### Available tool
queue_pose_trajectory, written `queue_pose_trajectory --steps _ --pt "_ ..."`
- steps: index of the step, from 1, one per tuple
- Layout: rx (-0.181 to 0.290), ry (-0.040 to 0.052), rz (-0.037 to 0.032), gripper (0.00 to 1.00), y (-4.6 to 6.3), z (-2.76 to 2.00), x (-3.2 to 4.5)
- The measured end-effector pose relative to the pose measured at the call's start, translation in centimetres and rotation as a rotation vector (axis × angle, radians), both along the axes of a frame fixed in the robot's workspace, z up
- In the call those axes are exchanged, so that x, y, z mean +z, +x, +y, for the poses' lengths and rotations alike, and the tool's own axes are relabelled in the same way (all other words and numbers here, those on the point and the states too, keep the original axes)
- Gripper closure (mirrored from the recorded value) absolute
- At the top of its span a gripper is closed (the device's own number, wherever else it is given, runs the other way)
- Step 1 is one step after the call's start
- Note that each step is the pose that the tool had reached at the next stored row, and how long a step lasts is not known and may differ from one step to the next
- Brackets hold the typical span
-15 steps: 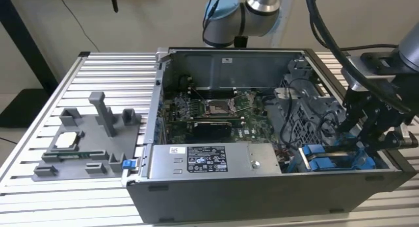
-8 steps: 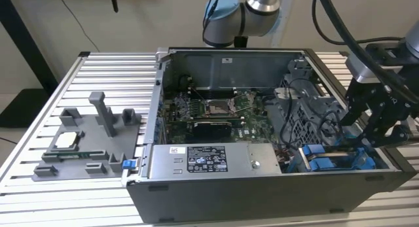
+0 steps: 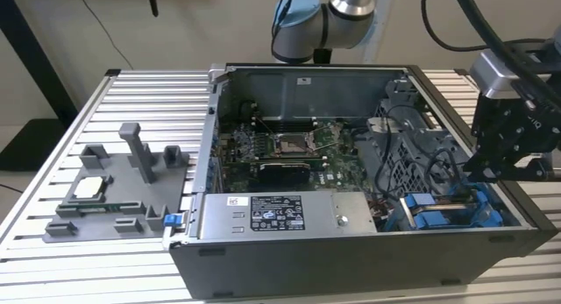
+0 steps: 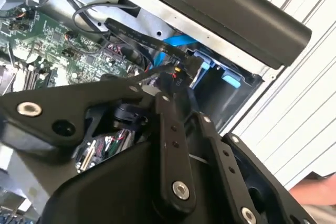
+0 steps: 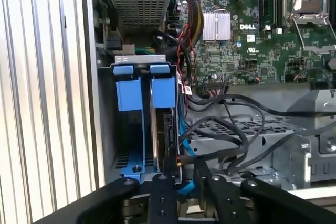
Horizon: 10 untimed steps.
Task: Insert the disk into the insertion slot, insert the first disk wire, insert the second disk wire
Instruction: 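Insert the first disk wire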
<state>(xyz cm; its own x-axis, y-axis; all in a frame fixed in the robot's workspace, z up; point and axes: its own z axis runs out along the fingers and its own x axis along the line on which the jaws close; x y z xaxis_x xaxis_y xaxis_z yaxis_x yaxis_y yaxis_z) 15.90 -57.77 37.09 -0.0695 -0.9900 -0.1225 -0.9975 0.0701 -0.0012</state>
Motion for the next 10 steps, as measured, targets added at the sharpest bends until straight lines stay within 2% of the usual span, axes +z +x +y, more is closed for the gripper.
queue_pose_trajectory --steps 2,6,8,10 --pt "0.000 0.0012 -0.0001 1.00 0.3 0.00 0.12" --pt "0.000 0.0063 0.0005 1.00 1.9 0.00 0.13" --pt "0.000 0.0081 0.0008 1.00 2.2 0.01 0.20" --pt "0.000 0.0087 0.0026 1.00 2.3 0.00 0.82"
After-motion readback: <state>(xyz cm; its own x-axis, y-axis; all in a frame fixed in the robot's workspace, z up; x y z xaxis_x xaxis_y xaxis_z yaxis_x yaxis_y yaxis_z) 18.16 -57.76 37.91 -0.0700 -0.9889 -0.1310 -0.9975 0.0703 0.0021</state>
